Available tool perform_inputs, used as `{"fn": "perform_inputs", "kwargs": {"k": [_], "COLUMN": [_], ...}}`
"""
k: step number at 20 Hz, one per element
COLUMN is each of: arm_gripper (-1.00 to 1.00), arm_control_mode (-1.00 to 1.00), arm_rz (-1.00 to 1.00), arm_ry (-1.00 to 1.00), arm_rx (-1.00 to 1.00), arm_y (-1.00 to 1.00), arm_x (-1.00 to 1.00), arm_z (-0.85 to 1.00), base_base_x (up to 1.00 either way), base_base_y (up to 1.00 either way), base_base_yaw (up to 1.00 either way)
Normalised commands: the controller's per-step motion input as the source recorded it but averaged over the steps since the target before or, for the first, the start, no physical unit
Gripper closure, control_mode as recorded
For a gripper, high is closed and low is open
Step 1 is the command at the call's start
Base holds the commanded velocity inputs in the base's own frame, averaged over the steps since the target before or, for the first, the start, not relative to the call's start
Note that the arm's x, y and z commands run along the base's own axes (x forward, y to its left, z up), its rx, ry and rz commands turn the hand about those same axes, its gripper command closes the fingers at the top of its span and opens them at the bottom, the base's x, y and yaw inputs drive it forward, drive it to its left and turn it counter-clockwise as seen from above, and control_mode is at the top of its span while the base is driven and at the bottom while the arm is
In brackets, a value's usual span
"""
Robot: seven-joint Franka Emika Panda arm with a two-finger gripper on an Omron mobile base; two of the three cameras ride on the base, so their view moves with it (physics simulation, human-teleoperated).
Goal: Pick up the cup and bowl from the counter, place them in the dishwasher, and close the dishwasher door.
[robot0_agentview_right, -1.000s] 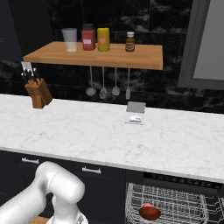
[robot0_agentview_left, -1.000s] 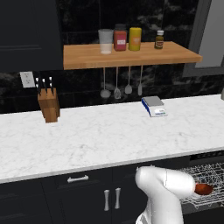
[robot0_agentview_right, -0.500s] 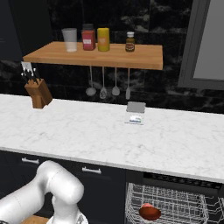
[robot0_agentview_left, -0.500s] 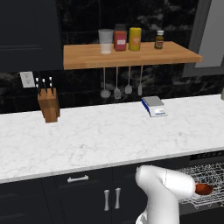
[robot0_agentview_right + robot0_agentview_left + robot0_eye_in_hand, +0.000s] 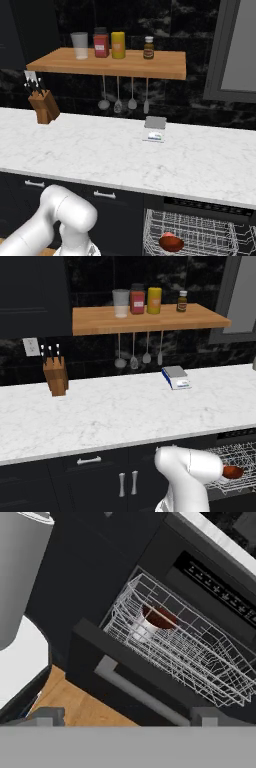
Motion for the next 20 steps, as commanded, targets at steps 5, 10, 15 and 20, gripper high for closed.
{"fn": "perform_inputs", "kwargs": {"k": [5, 10, 15, 20], "arm_gripper": [-1.0, -1.0, -1.0, -1.0], "arm_control_mode": [-1.0, -1.0, -1.0, -1.0], "arm_rz": [0.04, 0.03, 0.1, 0.23], "arm_ry": [-0.38, -0.22, -0.01, 0.0], "arm_rx": [0.07, 0.05, 0.08, 0.08], "arm_y": [0.76, 0.69, 0.03, -0.52], "arm_x": [0.1, 0.61, 0.99, 0.85], "arm_z": [-0.43, -0.04, -0.18, -0.41], "base_base_x": [0.0, 0.0, 0.0, 0.0], "base_base_y": [0.0, 0.0, 0.0, 0.0], "base_base_yaw": [0.0, 0.0, 0.0, 0.0]}}
